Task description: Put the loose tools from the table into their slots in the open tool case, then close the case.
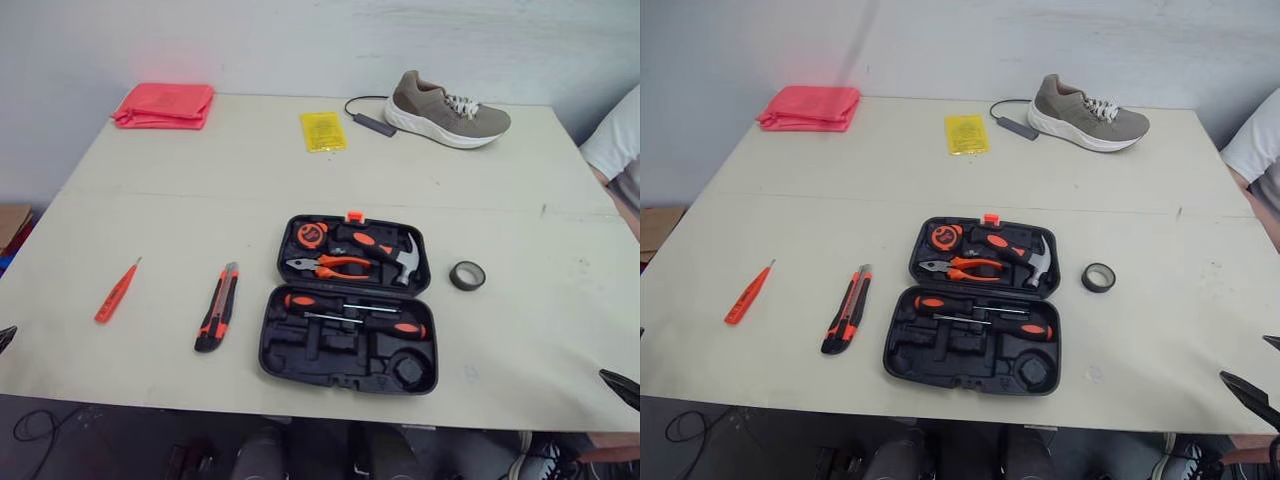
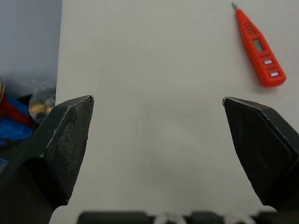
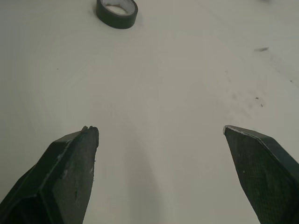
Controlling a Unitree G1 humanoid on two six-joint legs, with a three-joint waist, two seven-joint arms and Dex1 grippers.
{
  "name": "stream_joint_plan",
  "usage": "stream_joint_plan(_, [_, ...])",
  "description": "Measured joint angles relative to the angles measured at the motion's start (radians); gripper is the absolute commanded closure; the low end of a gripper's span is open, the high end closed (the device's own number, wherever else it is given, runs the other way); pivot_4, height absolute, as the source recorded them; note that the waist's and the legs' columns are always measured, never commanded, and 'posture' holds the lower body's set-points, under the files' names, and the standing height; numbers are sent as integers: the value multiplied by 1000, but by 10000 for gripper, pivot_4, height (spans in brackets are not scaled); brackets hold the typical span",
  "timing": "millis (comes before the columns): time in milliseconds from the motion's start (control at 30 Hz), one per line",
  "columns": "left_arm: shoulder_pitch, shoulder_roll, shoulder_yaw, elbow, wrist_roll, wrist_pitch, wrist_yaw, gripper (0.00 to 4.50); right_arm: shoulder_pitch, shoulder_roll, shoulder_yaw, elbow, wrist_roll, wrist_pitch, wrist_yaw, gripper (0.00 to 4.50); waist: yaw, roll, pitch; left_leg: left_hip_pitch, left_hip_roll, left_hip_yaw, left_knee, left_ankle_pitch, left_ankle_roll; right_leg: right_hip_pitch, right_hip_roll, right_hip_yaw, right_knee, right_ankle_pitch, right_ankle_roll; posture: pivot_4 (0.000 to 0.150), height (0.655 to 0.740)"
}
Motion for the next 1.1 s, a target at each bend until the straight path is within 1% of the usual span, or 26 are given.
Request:
stream_joint_plan(67, [-5, -19, -8, -49, -8, 29, 4, 0, -39, 27, 45, -80, 50, 34, -1, 255, -7, 0, 0, 0, 0, 0, -1, 1, 0, 0, 0, 0, 0, 0, 0, 1500, 7400])
stream_joint_plan(100, [-5, -35, -19, -85, -13, 55, 9, 0, -65, 49, 77, -133, 85, 52, -1, 255, -12, 1, 0, 0, 0, -1, -1, 3, 3, 0, 0, -1, 1, 0, 0, 1500, 7400])
stream_joint_plan(200, [14, -77, -41, -236, -43, 236, 61, 0, -137, 95, 166, -283, 167, 115, -33, 255, -20, 2, 1, -1, 0, -1, 0, 4, 4, 0, 1, -1, 2, 0, 0, 1500, 7400])
stream_joint_plan(233, [19, -83, -45, -315, -67, 349, 95, 0, -172, 109, 199, -340, 184, 131, -58, 255, -20, 1, 1, -1, 0, -1, 0, 4, 3, 0, 1, -1, 2, 0, 0, 1500, 7400])
stream_joint_plan(300, [27, -85, -50, -401, -83, 448, 129, 0, -212, 130, 235, -396, 195, 142, -85, 255, -19, 1, 1, -1, 0, -1, 0, 4, 3, 0, 1, -1, 2, 0, 0, 1500, 7400])
stream_joint_plan(333, [44, -85, -57, -480, -90, 536, 168, 0, -244, 152, 270, -432, 195, 142, -106, 255, -19, 1, 1, -1, 0, -1, 0, 4, 3, 0, 1, -1, 2, 0, 0, 1500, 7400])
stream_joint_plan(433, [52, -92, -110, -646, -93, 722, 259, 0, -301, 199, 376, -504, 194, 140, -119, 255, -17, 1, 1, -1, 0, -1, 1, 5, 2, 0, 1, -1, 2, 0, 0, 1500, 7400])
stream_joint_plan(567, [25, -138, -179, -791, -88, 905, 397, 0, -343, 216, 469, -543, 191, 140, -109, 255, -15, 0, 1, -2, 0, -2, 1, 7, -2, 1, 2, -1, 2, 0, 0, 1500, 7400])
stream_joint_plan(633, [5, -159, -223, -844, -70, 980, 465, 0, -362, 223, 507, -547, 188, 131, -101, 255, -16, 0, 0, -1, 0, -2, 1, 7, -2, 1, 2, -1, 2, 0, 0, 1500, 7400])
stream_joint_plan(700, [-1, -169, -250, -865, -60, 1017, 503, 0, -371, 230, 531, -551, 184, 119, -94, 255, -16, 0, 0, -1, 0, -2, 1, 8, -3, 0, 2, -1, 2, 0, 0, 1500, 7400])
stream_joint_plan(933, [-92, -199, -310, -857, -22, 1047, 573, 0, -376, 235, 543, -548, 167, 98, -92, 255, -15, 0, 0, -1, 0, -1, 1, 8, -3, 0, 2, -1, 3, 0, 0, 1500, 7400])
stream_joint_plan(1033, [-114, -200, -332, -846, -13, 1062, 577, 7743, -366, 235, 543, -548, 160, 90, -94, 0, -10, 1, 0, -1, -1, -1, 2, 8, -3, 0, 2, -1, 3, 0, 0, 1500, 7400])
stream_joint_plan(1100, [-116, -199, -341, -847, -12, 1069, 574, 16364, -361, 235, 543, -548, 158, 82, -96, 0, -10, 2, -1, 0, -1, -1, 2, 8, -3, 1, 2, 0, 4, 0, 0, 1500, 7400])
